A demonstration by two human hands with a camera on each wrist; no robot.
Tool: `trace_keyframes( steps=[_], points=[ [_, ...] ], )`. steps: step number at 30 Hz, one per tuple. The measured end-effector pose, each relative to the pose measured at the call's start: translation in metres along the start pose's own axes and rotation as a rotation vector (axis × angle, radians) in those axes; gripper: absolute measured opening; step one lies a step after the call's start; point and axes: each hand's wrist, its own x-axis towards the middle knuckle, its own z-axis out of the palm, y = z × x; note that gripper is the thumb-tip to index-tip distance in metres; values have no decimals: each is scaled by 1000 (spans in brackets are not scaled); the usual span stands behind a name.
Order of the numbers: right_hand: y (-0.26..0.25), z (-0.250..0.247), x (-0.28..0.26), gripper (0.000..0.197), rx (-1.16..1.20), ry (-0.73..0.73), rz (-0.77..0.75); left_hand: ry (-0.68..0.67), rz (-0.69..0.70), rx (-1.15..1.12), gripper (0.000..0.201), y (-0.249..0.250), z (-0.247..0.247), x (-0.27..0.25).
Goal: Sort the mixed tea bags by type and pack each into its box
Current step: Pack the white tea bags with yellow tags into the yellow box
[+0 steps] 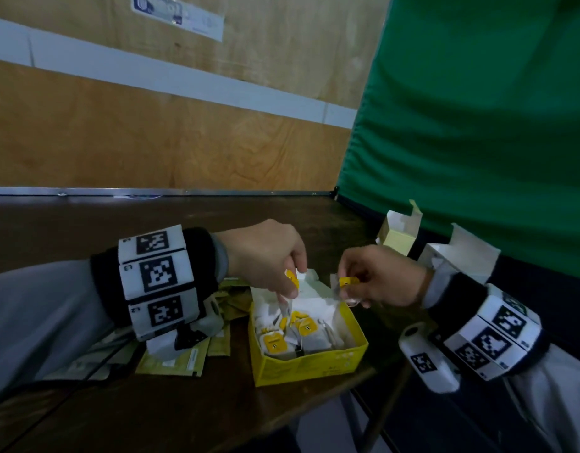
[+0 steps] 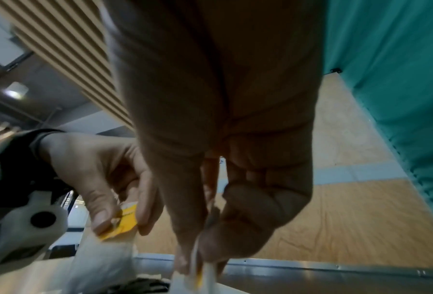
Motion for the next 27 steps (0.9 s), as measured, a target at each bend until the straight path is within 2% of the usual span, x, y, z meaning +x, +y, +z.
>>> trace_keyframes(
  steps=[2, 5, 9, 11, 13, 14, 16, 18, 20, 22, 25, 27],
  points=[
    [-2, -4, 3, 12, -66, -40, -83, 18, 44, 26, 30, 3, 0, 1],
    [-4, -11, 4, 18, 10, -195, -172, -81, 96, -50, 20, 5, -4, 0],
    [-3, -6, 6, 30, 108, -413, -161, -210, 162, -133, 22, -1, 4, -3],
    [-2, 4, 16, 37, -59, -375, -115, -202, 141, -85, 26, -5, 19, -1],
    [-1, 7, 24, 40, -255, -219, -78, -98, 90, -37, 31, -14, 29, 3],
    [1, 5, 27, 38, -248, -150, -70, -29, 56, -34, 32, -21, 29, 4],
    [10, -2, 31, 32, -102, -62, -44, 86, -20, -88, 28, -34, 21, 2],
    [18, -6, 37, 30, -10, -48, 58, 116, -119, -149, 22, -47, 11, -4],
    [21, 0, 43, 37, 21, -105, 236, 33, -197, -93, 21, -55, 10, -8],
    [22, 12, 50, 51, 153, -157, 389, -77, -225, 11, 25, -57, 20, -8],
    [24, 25, 56, 65, 392, -141, 449, -68, -233, -43, 23, -59, 38, -2],
    [29, 23, 57, 65, 530, -75, 428, 6, -258, -181, 36, -59, 39, 4]
  ],
)
